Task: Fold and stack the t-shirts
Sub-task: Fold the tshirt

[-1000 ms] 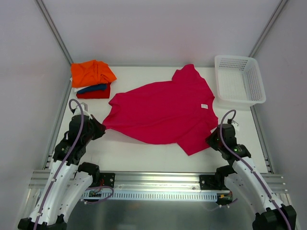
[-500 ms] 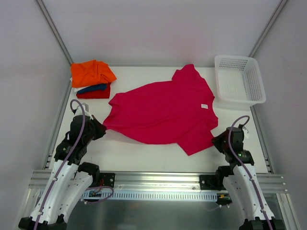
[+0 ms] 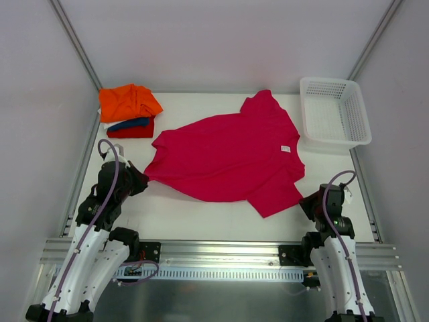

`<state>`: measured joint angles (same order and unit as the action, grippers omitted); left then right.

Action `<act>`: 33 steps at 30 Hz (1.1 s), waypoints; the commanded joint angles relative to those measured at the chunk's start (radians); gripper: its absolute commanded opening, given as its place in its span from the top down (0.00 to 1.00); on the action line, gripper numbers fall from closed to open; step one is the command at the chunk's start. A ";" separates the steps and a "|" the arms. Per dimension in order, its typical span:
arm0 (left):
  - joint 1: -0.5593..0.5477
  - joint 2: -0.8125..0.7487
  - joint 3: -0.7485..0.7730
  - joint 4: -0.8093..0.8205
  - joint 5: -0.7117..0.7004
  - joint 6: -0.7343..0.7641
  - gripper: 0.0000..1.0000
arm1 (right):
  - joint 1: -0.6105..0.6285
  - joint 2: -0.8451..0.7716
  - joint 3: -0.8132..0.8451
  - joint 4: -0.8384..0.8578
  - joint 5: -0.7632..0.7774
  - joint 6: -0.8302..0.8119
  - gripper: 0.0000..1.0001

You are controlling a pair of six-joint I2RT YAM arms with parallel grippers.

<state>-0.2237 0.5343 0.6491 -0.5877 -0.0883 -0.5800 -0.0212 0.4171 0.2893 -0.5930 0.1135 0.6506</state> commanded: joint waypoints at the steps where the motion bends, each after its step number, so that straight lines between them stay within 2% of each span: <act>1: -0.009 -0.011 -0.003 0.028 -0.004 0.028 1.00 | -0.028 0.034 0.002 -0.001 -0.041 -0.025 0.69; 14: -0.009 -0.016 0.001 0.029 -0.005 0.034 1.00 | -0.120 0.077 -0.047 0.036 -0.103 -0.075 0.69; 33: -0.009 -0.008 0.006 0.029 0.002 0.034 1.00 | -0.146 0.288 -0.056 0.260 -0.202 -0.141 0.70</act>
<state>-0.2237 0.5278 0.6437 -0.5816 -0.0883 -0.5613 -0.1574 0.6758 0.2390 -0.3534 -0.0715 0.5369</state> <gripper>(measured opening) 0.008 0.304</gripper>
